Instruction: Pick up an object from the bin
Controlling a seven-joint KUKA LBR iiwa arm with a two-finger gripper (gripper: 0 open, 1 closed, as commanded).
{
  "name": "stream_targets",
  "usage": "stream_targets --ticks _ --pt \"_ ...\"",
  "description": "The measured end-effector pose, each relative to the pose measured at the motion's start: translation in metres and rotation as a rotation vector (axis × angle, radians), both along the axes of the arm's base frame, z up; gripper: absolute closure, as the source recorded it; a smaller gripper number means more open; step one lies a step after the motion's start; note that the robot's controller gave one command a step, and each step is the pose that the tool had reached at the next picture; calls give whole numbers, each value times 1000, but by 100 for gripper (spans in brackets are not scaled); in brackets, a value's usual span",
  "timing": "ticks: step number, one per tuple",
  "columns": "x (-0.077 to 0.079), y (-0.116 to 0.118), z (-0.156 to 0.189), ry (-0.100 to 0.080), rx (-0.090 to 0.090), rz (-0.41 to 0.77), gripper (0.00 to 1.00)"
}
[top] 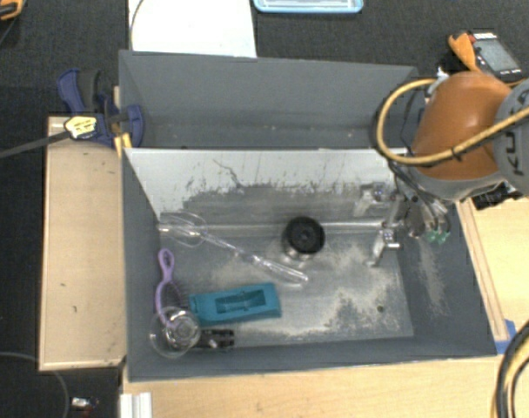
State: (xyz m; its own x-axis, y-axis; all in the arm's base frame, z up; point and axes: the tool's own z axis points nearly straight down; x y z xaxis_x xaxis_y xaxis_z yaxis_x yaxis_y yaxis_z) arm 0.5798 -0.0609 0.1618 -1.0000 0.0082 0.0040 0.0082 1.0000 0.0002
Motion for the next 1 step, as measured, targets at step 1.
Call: stream_targets --ticks 1 --pt "1 0 5 -7 -1 2 0"
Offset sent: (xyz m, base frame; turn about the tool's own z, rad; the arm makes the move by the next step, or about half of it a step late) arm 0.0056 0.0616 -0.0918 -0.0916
